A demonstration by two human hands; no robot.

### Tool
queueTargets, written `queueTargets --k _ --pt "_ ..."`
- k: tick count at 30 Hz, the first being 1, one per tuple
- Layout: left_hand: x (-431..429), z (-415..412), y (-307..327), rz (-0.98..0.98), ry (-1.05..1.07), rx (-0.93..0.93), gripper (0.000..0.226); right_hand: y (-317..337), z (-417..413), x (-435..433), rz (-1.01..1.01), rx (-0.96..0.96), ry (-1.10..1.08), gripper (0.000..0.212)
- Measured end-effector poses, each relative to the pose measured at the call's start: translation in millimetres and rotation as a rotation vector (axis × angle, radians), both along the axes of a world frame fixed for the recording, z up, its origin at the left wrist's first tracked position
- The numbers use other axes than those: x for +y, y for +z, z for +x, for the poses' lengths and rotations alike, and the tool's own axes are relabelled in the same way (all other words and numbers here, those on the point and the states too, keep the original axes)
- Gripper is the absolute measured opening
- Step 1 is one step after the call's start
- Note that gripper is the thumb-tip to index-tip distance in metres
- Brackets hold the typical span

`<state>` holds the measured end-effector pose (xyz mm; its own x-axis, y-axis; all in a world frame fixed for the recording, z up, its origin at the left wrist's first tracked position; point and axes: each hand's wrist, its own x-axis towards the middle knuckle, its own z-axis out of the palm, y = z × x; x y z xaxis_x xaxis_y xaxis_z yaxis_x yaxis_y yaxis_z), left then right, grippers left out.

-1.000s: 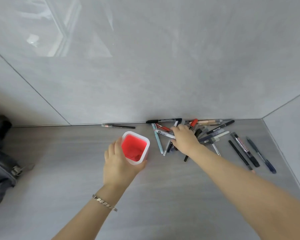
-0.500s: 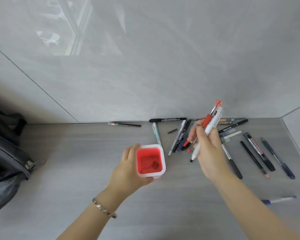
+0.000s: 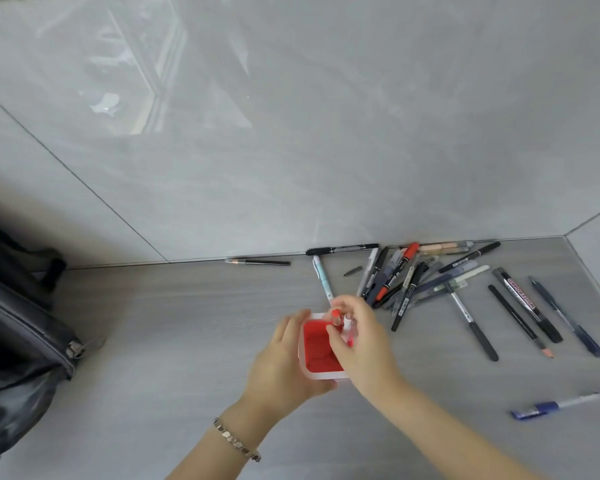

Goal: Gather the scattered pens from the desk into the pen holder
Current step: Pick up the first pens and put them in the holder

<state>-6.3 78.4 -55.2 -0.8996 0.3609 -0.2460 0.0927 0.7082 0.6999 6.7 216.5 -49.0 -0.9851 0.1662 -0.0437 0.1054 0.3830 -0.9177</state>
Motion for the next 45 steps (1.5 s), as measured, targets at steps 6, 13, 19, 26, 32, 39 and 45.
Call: queueTargets --k 6,13,19,26,32,39,45 --pt "12.0 -0.1 -6.0 0.07 -0.043 -0.03 0.101 -2.7 13.6 31.8 -0.181 -0.17 0.163 0.088" --pt "-21.8 -71.6 -8.5 -0.077 -0.32 -0.146 0.073 -11.3 9.4 56.5 0.035 -0.257 0.303 0.092" --pt "-29.6 -154.3 -37.1 -0.554 -0.043 0.185 0.048 -8.3 8.8 55.9 0.043 -0.23 0.302 0.087" --pt "-23.7 -130.4 -65.7 -0.469 -0.026 0.092 0.023 -9.0 7.9 59.6 0.012 -0.245 0.312 0.086" --pt "1.0 -90.3 -53.8 -0.298 -0.001 -0.161 0.024 -13.0 12.1 65.9 0.002 -0.232 0.29 0.093" --pt "63.5 -114.0 -39.9 -0.336 0.071 -0.212 0.035 -18.1 13.8 69.2 0.016 -0.235 0.288 0.096" --pt "74.6 -131.5 -34.8 -0.353 0.038 -0.268 0.018 -21.8 15.5 69.0 0.0 -0.226 0.267 0.097"
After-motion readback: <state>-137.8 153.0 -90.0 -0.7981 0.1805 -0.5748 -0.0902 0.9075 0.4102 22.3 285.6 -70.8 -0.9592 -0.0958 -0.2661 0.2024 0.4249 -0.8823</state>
